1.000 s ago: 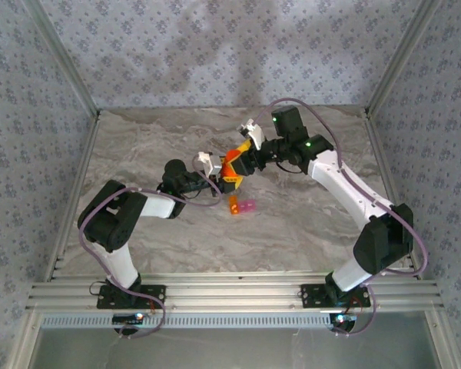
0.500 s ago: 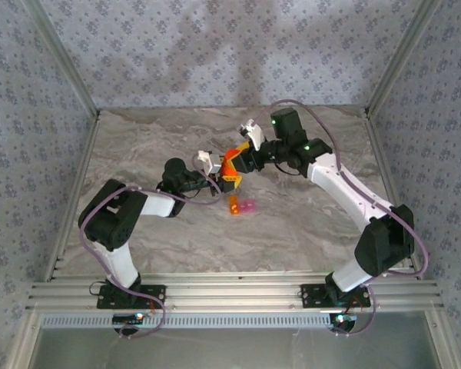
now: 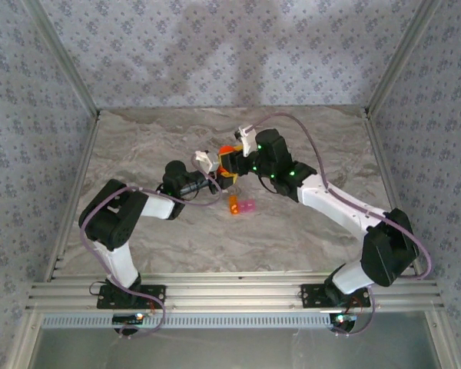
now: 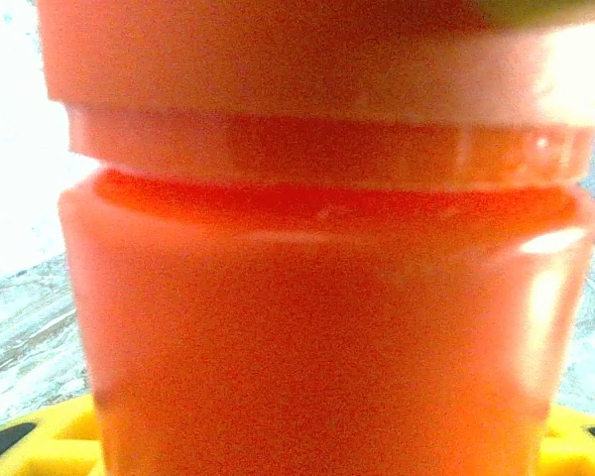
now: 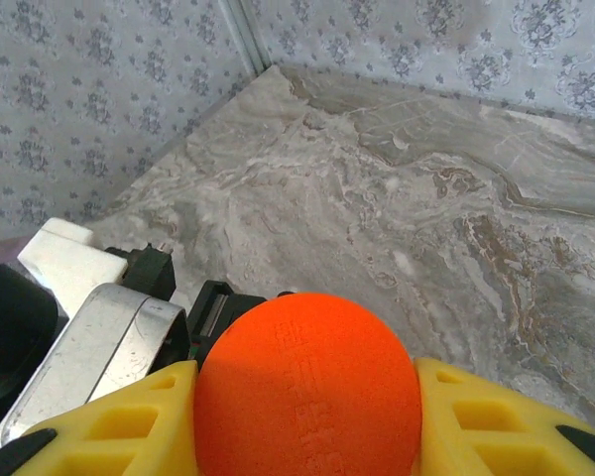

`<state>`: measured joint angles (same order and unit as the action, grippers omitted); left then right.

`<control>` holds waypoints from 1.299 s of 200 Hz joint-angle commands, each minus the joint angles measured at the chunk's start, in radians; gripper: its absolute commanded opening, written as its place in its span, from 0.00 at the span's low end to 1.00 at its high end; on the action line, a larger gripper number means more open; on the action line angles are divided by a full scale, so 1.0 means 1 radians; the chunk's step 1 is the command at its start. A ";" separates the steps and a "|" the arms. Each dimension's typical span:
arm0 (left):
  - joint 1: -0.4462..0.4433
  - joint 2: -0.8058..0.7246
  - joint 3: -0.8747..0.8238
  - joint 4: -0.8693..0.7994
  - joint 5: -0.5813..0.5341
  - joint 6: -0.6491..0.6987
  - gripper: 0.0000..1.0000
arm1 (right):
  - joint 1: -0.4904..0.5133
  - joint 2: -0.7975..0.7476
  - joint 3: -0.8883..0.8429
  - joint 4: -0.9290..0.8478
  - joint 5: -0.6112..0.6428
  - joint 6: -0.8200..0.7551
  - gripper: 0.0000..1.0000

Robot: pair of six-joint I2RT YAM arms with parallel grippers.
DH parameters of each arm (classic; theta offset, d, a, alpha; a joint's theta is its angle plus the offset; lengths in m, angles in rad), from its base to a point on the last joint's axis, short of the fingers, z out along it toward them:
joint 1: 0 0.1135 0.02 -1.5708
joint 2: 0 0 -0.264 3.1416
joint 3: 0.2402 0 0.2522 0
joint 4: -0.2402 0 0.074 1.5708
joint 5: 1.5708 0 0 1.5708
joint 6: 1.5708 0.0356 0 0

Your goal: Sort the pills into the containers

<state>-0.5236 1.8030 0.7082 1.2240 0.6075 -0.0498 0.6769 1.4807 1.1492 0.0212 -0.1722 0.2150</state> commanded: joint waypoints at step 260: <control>0.051 0.063 0.143 0.108 0.346 -0.134 0.00 | -0.222 0.073 0.389 -0.539 -0.610 -0.454 0.75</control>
<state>-0.4778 1.8740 0.8211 1.3315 0.8845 -0.1696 0.4362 1.5291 1.4811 -0.4404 -0.7677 -0.1764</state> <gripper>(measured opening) 0.519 0.752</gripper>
